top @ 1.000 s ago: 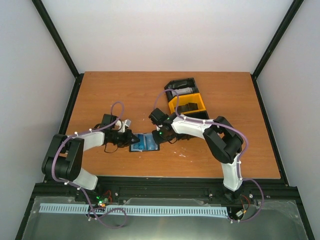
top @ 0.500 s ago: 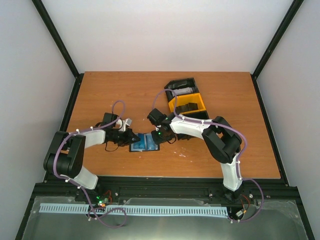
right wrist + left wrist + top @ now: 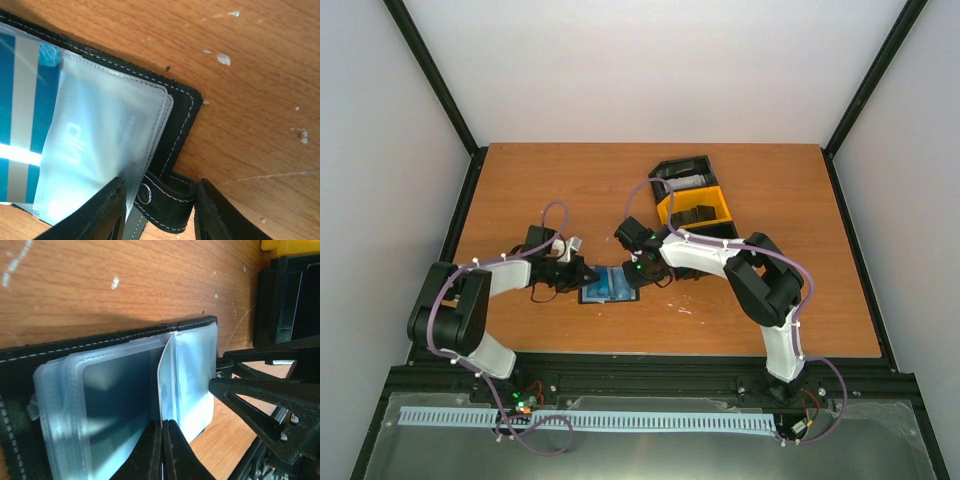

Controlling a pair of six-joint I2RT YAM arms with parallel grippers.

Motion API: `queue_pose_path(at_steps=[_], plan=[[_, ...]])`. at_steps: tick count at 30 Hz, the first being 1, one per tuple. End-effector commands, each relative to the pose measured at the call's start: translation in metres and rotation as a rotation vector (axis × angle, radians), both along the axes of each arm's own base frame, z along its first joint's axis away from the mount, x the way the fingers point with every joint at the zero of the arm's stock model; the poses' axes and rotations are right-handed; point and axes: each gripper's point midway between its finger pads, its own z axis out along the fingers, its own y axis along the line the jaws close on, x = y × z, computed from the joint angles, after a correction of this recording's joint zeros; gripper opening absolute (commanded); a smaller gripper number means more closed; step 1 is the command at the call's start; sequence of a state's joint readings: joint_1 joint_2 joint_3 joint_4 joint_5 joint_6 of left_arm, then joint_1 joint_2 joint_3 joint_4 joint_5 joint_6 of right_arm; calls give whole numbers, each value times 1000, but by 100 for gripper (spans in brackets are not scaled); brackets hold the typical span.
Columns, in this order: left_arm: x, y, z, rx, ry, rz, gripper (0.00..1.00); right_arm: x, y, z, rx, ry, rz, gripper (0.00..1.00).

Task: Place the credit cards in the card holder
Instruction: Insert the credit card into the card holder.

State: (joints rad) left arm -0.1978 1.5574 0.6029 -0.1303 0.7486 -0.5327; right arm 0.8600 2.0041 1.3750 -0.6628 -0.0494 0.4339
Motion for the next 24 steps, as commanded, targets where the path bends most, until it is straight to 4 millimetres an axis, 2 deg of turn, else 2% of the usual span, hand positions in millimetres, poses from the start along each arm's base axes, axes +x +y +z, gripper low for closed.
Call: queue_pose_path(at_steps=[1, 15, 24], plan=[[-3, 14, -7, 92, 45, 74, 1, -11, -10, -23, -75, 47, -5, 37], [-20, -5, -9, -61, 80, -2, 1, -11, -2, -24, -60, 67, -3, 37], [-12, -6, -15, -55, 69, -3, 1, -11, -1, -25, -56, 73, 0, 37]])
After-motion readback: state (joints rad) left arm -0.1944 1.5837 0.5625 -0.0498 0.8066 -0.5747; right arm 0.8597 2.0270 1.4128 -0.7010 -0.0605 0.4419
